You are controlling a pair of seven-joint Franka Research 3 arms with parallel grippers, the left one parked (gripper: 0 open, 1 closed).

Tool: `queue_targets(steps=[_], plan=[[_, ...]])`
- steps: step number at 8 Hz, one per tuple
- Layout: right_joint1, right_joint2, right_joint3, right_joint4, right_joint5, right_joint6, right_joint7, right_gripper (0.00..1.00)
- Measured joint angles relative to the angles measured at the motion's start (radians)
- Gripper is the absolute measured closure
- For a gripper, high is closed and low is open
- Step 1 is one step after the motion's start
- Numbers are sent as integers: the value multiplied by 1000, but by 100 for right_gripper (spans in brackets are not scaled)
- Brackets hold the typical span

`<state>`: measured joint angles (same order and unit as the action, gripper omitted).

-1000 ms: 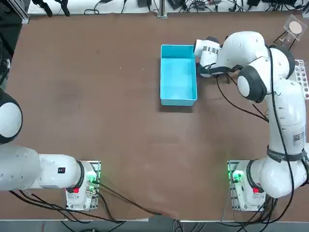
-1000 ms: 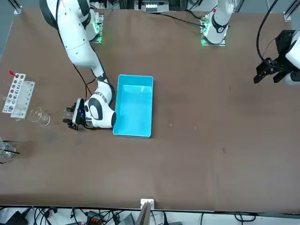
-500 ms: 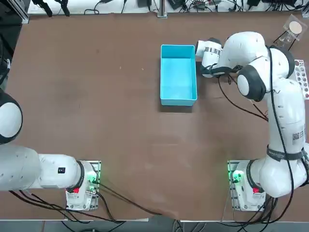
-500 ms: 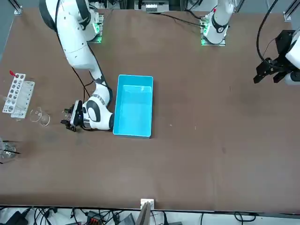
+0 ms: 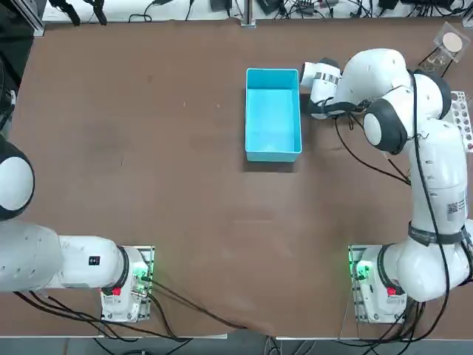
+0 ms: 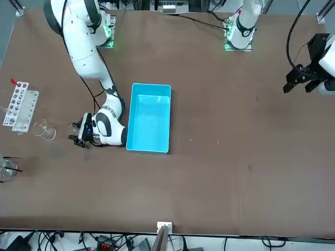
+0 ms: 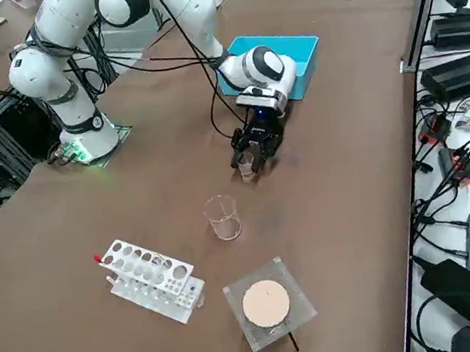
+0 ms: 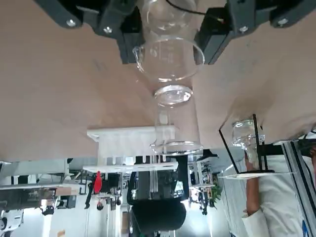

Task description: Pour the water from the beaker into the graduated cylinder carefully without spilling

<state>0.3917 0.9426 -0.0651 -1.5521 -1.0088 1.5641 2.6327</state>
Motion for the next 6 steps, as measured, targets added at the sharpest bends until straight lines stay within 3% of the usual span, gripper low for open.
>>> queue_targets(steps=[3, 4, 5, 6], plan=[[-14, 4, 0, 2, 0, 18, 1, 38], [-16, 5, 0, 2, 0, 19, 1, 33], [-17, 5, 0, 2, 0, 20, 1, 26], [-17, 5, 0, 3, 1, 20, 1, 9]])
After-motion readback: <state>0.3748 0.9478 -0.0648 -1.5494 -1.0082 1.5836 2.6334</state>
